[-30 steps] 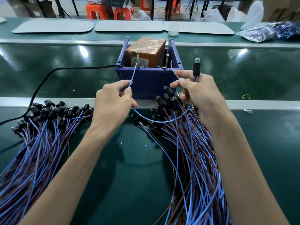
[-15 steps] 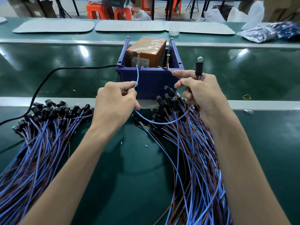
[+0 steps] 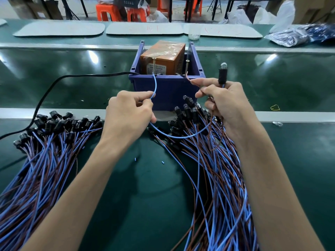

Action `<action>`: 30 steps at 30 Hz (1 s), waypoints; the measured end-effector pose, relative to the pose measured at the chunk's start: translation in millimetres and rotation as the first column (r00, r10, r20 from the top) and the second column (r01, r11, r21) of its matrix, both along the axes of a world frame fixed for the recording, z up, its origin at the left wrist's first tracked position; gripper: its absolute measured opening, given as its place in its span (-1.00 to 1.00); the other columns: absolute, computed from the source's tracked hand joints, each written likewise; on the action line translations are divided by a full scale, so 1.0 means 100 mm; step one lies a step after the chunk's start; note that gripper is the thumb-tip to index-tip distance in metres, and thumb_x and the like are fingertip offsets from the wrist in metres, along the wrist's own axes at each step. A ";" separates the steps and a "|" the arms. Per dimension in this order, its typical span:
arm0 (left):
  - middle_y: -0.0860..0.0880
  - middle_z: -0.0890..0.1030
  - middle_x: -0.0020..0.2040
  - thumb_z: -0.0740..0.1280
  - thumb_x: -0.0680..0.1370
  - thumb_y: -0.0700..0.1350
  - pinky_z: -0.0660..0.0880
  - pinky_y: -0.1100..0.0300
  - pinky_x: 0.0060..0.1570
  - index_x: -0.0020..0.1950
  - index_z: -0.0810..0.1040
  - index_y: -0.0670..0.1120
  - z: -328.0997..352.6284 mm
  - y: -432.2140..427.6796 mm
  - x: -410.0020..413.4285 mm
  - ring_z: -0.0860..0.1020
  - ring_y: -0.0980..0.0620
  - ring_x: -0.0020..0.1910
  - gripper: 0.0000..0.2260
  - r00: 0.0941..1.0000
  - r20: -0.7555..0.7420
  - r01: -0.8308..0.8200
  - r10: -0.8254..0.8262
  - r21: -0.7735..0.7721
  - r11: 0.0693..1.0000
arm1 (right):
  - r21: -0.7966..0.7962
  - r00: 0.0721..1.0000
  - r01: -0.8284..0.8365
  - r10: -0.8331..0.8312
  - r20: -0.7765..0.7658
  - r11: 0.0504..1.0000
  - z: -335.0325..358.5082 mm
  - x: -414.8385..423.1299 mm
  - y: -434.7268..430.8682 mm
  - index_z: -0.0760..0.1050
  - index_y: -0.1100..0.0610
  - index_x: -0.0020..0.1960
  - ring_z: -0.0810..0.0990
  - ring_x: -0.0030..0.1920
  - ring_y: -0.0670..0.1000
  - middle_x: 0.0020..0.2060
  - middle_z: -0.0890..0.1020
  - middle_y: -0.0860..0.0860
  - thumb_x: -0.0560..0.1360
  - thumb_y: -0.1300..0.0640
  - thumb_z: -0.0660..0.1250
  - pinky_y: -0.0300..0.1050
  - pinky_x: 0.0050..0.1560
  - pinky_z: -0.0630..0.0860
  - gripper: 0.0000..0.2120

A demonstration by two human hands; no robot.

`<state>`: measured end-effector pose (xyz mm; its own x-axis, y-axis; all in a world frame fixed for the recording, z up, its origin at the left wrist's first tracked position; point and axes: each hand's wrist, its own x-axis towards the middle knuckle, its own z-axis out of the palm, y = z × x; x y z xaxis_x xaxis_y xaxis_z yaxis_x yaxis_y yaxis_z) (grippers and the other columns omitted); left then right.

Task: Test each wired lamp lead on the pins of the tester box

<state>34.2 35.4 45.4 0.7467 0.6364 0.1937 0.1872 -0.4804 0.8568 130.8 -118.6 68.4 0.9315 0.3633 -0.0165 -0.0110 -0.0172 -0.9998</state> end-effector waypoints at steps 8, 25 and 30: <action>0.14 0.56 -0.54 0.23 0.53 -0.16 0.27 0.41 -0.58 0.11 0.66 0.03 -0.02 0.01 0.00 0.33 0.22 -0.65 -0.73 1.000 -0.008 -0.002 0.002 0.037 0.999 | 0.000 1.000 -0.013 0.013 0.020 1.000 0.01 -0.02 -0.01 0.65 0.06 -0.12 0.24 -0.54 -0.15 -0.48 0.58 -0.11 0.52 0.36 0.20 -0.40 -0.55 0.20 -0.69; 0.16 0.59 -0.50 0.23 0.53 -0.17 0.36 0.28 -0.50 0.05 0.66 0.09 0.06 -0.04 -0.03 0.34 0.19 -0.66 -0.74 0.998 -0.055 -0.006 0.009 0.057 0.998 | -0.010 0.999 -0.015 0.015 0.034 1.000 -0.02 0.01 -0.02 0.64 0.05 -0.13 0.30 -0.55 -0.18 -0.45 0.60 -0.10 0.51 0.36 0.21 -0.41 -0.55 0.23 -0.70; 0.14 0.62 -0.47 0.29 0.52 -0.08 0.35 0.39 -0.49 -0.31 0.65 0.03 0.26 0.12 -0.15 0.49 0.25 -0.58 -0.76 0.903 -0.425 0.165 -0.058 0.219 0.962 | -0.142 0.987 -0.146 0.153 0.043 0.979 0.03 0.01 -0.06 0.64 0.09 -0.10 0.40 -0.51 -0.17 -0.38 0.62 -0.06 0.58 0.20 0.22 -0.36 -0.46 0.27 -0.78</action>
<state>19.1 46.9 71.2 0.8560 0.5169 -0.0076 0.4292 -0.7024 0.5678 131.8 -124.6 71.2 0.8676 0.4965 -0.0272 0.0560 -0.1519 -0.9868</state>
